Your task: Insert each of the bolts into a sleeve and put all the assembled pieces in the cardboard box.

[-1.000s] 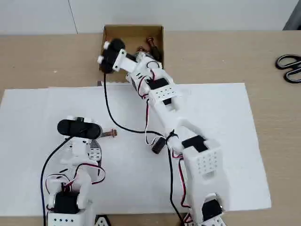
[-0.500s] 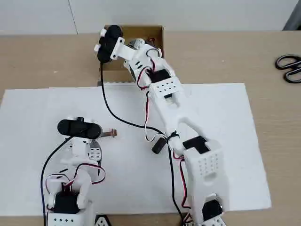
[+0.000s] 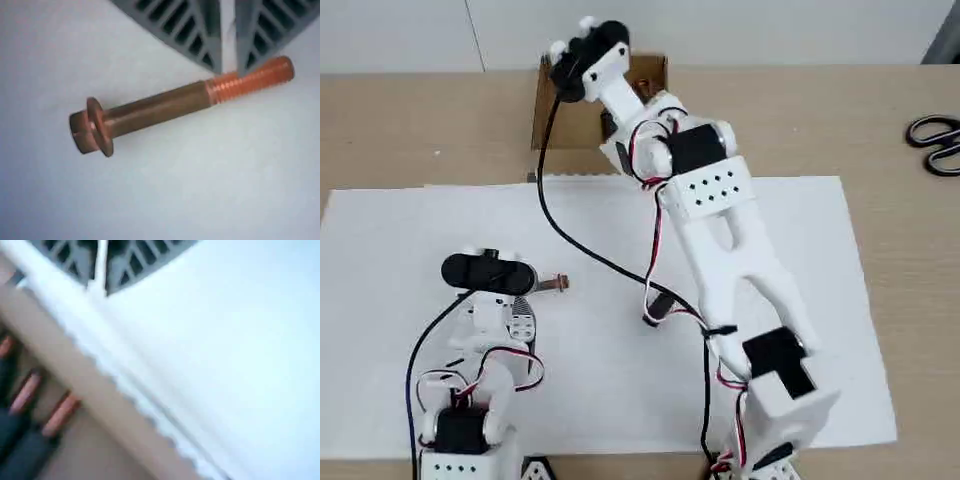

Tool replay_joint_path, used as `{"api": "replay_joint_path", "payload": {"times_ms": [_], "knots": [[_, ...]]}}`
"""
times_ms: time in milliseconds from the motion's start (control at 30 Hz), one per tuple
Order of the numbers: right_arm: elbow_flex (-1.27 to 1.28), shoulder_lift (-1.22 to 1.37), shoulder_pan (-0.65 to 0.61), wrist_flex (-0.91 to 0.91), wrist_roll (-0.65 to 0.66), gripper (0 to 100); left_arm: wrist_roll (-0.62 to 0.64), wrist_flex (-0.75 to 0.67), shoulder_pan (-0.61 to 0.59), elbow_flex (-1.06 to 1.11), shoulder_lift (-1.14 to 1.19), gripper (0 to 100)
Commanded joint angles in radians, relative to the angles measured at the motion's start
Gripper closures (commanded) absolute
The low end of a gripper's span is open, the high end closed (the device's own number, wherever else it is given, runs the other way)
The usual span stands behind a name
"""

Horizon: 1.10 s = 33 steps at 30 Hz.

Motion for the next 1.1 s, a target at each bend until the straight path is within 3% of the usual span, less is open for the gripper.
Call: {"api": "replay_joint_path", "payload": {"times_ms": [0, 100, 300, 467, 733, 1067], "knots": [[-0.051, -0.111, 0.015, 0.136, -0.107, 99.6, -0.003, -0.025, -0.014, -0.004, -0.012, 99], [-0.051, -0.148, 0.015, 0.268, -0.229, 99.6, -0.003, -0.026, -0.089, -0.004, -0.012, 99], [-0.049, -0.22, 0.015, 0.45, -0.417, 99.5, -0.003, -0.032, -0.097, -0.004, -0.012, 99], [0.005, -0.321, 0.01, 0.464, -0.477, 99.5, -0.003, -0.032, -0.097, -0.004, -0.012, 99], [0.41, -0.605, 0.015, 0.452, -0.594, 99.5, -0.003, -0.032, -0.097, -0.004, -0.012, 99], [0.793, -0.587, 0.008, 0.298, -0.913, 99.4, -0.003, -0.034, -0.097, -0.004, -0.012, 99]]}}
